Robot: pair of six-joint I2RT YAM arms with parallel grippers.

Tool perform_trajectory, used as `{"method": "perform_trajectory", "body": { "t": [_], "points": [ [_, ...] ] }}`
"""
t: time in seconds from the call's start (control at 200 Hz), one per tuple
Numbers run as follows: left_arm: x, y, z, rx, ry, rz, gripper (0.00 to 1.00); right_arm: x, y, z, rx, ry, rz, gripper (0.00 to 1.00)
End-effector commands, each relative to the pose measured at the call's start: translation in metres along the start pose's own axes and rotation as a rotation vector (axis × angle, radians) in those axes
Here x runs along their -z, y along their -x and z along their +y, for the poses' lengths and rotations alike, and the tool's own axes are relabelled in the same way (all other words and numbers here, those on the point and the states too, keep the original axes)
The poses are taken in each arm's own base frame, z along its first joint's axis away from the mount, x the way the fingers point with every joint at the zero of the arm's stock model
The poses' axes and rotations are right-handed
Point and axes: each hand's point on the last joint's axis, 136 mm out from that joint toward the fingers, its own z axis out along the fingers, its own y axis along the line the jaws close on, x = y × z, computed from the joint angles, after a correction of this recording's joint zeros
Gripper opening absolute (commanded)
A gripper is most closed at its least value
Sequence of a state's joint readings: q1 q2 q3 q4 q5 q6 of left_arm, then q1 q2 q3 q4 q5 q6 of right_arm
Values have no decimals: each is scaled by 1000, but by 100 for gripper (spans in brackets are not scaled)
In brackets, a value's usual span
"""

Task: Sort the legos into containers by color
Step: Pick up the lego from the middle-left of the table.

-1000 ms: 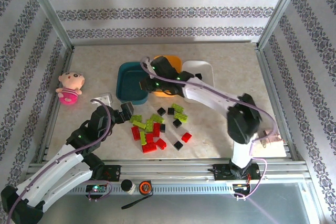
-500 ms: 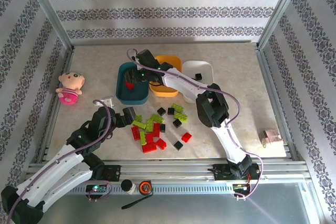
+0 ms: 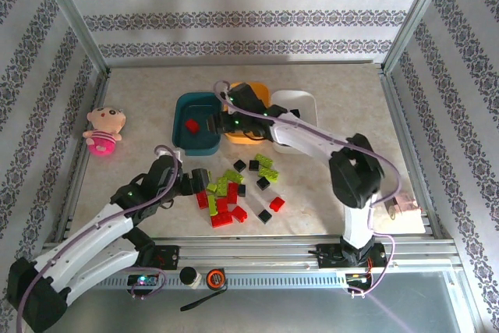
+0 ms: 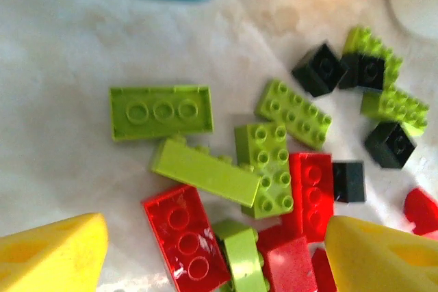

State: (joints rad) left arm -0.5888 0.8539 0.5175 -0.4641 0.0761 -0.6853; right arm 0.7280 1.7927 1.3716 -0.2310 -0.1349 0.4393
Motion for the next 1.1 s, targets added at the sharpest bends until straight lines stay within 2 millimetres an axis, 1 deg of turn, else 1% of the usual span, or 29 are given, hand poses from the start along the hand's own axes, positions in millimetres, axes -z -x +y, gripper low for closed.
{"method": "perform_trajectory", "body": {
  "t": [0.0,0.055,0.13,0.245,0.345,0.405,0.51,0.645,0.765,0.874,1.004,1.094],
  "points": [
    [-5,-29,-5,-17,-21,151,76,11,-17,-19,-19,-43,-7,72],
    [-9,-33,-1,-8,0,175,71,16,-26,-26,-27,-58,-3,72],
    [-13,-34,-2,-3,-3,185,69,22,-36,-34,-41,-69,-2,72],
    [-20,-31,-6,2,-6,190,68,30,-43,-42,-58,-77,-10,72],
    [-28,-34,-1,19,26,225,60,36,-47,-47,-70,-82,-15,72],
    [-32,-36,4,34,45,241,57,39,-48,-49,-73,-85,-21,73],
    [-37,-35,11,41,66,238,57,45,-50,-52,-77,-91,-34,72],
    [-44,-29,8,47,49,228,59,51,-49,-55,-83,-92,-50,72],
    [-48,-26,11,66,51,217,59,55,-50,-56,-87,-91,-59,72],
    [-49,-21,14,77,62,193,55,58,-50,-57,-89,-92,-67,72],
    [-53,-26,24,81,112,224,48,59,-52,-60,-95,-96,-68,72],
    [-55,-29,26,63,125,245,48,60,-52,-61,-98,-97,-71,72]
  ]
}}
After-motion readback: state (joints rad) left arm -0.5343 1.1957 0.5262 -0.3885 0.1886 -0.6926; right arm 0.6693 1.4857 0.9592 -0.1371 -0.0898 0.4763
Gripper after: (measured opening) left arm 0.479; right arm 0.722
